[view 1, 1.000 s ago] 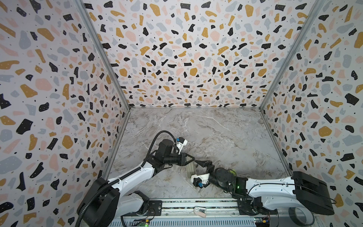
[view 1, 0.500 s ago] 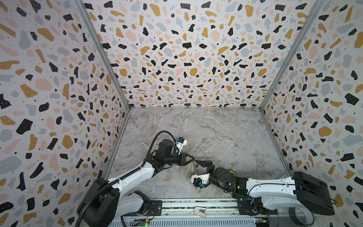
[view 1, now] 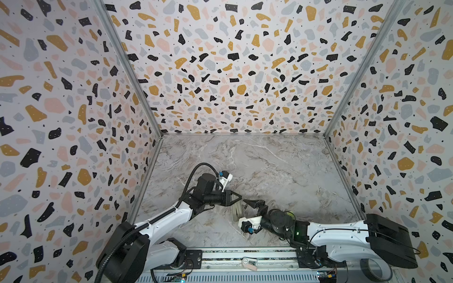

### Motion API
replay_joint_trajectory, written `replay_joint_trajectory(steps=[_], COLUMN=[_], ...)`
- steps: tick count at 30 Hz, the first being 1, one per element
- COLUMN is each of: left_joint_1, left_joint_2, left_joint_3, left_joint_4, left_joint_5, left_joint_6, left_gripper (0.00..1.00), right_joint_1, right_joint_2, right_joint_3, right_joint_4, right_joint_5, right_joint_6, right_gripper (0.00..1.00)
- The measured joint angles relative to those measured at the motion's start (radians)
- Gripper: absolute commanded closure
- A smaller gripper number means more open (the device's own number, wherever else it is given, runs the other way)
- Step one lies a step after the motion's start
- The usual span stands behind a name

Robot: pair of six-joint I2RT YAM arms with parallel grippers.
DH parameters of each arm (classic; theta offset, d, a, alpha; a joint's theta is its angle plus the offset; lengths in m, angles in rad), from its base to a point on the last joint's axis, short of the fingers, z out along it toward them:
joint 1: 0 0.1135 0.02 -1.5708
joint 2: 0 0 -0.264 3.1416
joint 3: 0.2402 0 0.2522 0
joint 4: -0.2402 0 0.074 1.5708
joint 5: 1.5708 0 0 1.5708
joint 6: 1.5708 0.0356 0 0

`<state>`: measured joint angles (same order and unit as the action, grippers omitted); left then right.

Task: Load the batteries into the remote control

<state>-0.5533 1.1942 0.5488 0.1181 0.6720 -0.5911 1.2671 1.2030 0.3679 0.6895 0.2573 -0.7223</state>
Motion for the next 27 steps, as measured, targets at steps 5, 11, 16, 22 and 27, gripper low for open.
replay_joint_trajectory(steps=[5,11,16,22,27], left_joint_1=[0.003,0.003,0.011,0.021,0.027], left_joint_2=[0.000,0.000,0.001,0.001,0.001], left_joint_3=[0.000,0.000,0.000,-0.005,-0.006], left_joint_4=[-0.002,-0.002,-0.002,-0.004,-0.005], left_joint_5=[0.001,0.003,0.004,0.013,0.018], left_joint_6=[-0.005,-0.013,-0.022,-0.028,-0.031], left_gripper=[1.00,1.00,1.00,1.00,1.00], right_joint_1=[0.000,0.000,0.000,0.000,0.001], right_joint_2=[0.010,0.020,0.026,0.029,0.029], right_joint_3=[0.000,0.000,0.000,0.001,0.002], right_joint_4=[0.006,0.012,0.016,0.021,0.022], right_joint_5=[0.000,0.002,0.006,0.020,0.021], right_joint_6=[0.000,0.000,0.000,0.000,0.000], right_gripper=[0.14,0.14,0.14,0.14,0.14])
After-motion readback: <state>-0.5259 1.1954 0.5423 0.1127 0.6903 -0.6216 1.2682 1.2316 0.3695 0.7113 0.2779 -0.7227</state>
